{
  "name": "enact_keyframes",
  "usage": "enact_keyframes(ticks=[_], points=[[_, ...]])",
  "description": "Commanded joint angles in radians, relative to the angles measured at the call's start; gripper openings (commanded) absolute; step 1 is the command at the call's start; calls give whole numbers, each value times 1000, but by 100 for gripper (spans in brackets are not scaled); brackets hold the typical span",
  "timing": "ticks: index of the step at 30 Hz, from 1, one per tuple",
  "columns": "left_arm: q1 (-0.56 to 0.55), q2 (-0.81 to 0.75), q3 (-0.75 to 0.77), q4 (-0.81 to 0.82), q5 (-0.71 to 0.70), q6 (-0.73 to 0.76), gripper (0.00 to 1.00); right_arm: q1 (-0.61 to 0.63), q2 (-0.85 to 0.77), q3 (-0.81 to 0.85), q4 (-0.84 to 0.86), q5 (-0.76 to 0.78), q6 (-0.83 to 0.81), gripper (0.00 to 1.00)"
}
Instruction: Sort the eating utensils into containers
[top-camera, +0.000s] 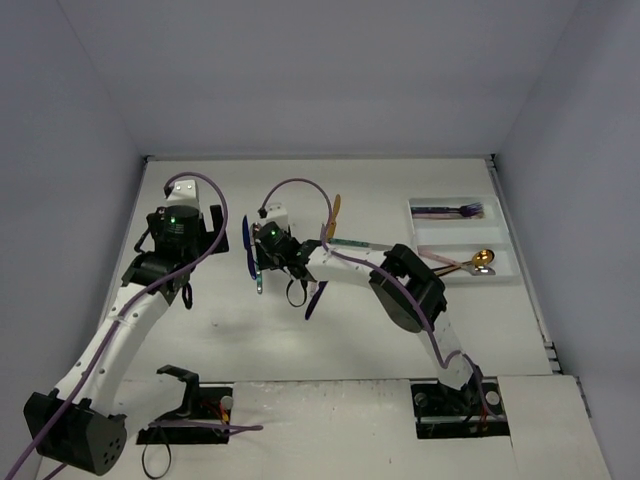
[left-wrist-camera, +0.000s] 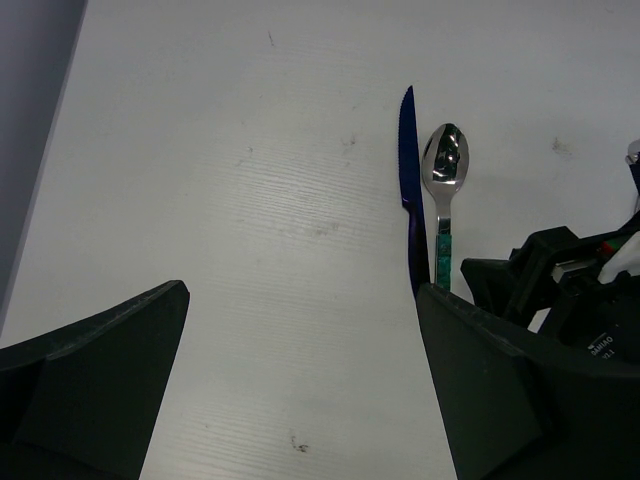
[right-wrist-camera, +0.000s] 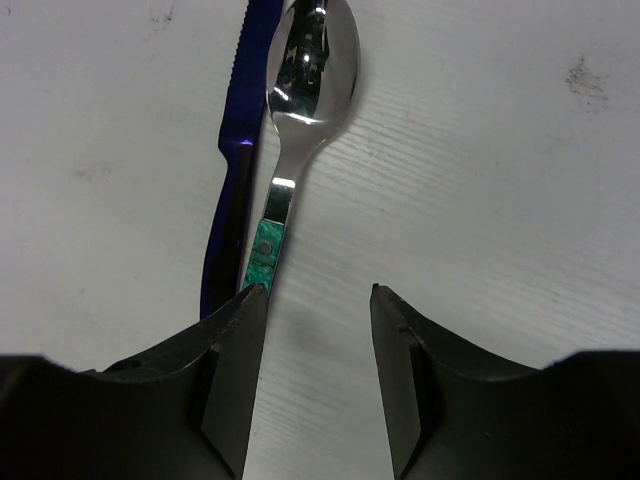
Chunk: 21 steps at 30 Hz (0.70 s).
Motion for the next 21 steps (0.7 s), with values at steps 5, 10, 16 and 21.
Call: enact_keyframes(ticks=[5,10,16,21], points=[[9,-16,7,45,-16,10,97,12,67,115,72,42,13,44],[8,-12,7,43,-10,9,97,13,116,142,73,44,8,45],[8,-12,8,43,-10,10,97,12,134,132,72,54,9,44],[8,-15,9,42,-11,10,97,1,117,105,72,71,-11,42]])
